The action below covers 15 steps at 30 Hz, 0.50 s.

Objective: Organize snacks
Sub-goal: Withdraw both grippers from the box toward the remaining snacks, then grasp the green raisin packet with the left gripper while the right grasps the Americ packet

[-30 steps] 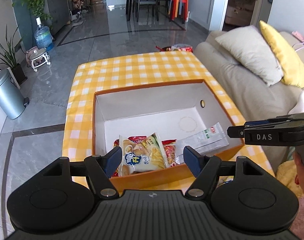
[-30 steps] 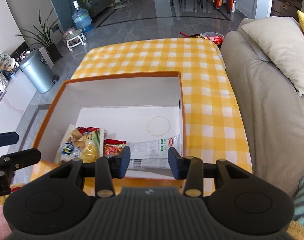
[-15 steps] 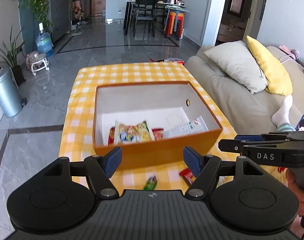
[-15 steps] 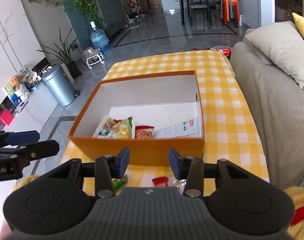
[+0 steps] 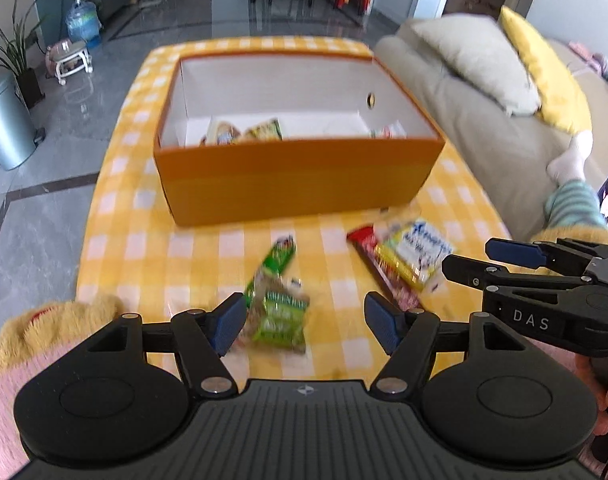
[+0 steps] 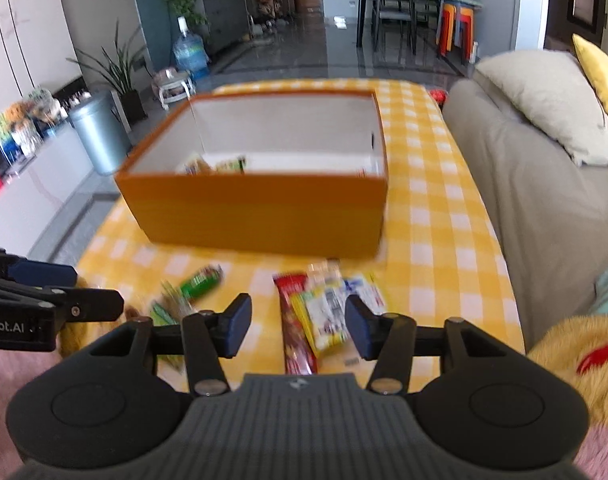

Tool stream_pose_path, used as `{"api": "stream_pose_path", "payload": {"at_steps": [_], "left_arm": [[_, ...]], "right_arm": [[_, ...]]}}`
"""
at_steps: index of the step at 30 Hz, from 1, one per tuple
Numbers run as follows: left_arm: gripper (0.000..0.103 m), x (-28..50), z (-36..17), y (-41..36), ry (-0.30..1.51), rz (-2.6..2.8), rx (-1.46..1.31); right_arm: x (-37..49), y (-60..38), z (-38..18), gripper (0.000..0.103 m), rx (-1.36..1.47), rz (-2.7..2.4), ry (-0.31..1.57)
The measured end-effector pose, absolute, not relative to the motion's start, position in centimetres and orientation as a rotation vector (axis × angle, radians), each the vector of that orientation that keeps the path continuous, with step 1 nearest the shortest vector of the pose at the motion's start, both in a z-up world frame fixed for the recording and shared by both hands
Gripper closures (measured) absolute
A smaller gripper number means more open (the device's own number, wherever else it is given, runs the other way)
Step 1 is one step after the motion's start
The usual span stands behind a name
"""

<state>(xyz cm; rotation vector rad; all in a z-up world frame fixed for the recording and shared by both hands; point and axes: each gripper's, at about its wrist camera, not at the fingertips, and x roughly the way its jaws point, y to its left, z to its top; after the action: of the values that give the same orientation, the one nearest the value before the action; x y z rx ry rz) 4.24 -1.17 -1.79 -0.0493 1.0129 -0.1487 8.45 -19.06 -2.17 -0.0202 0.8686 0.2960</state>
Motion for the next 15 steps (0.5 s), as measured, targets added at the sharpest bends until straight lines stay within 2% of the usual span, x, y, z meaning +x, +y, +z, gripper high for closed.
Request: {"api": "stream_pose_path", "payload": {"at_steps": [4, 8, 10, 15], "left_arm": [[0.024, 4.9, -3.0, -1.5, 1.050, -0.132, -0.021], [0.026, 5.8, -4.7, -2.1, 1.082, -0.153, 0.001], [0.027, 6.4, -5.5, -2.4, 1.106, -0.137, 0.021], [0.027, 7.8, -7.1, -3.0, 1.152, -0.111, 0.064]], "right_arm": [[8.3, -19.2, -3.6, 0.052, -0.043, 0.290, 0.894], [9.0, -19.4, -4.3, 0.044, -0.066, 0.278, 0.891], [9.5, -19.2, -4.5, 0.044, -0.101, 0.281, 0.880], [10.9, -18.5, -5.8, 0.027, -0.242, 0.301, 0.844]]}}
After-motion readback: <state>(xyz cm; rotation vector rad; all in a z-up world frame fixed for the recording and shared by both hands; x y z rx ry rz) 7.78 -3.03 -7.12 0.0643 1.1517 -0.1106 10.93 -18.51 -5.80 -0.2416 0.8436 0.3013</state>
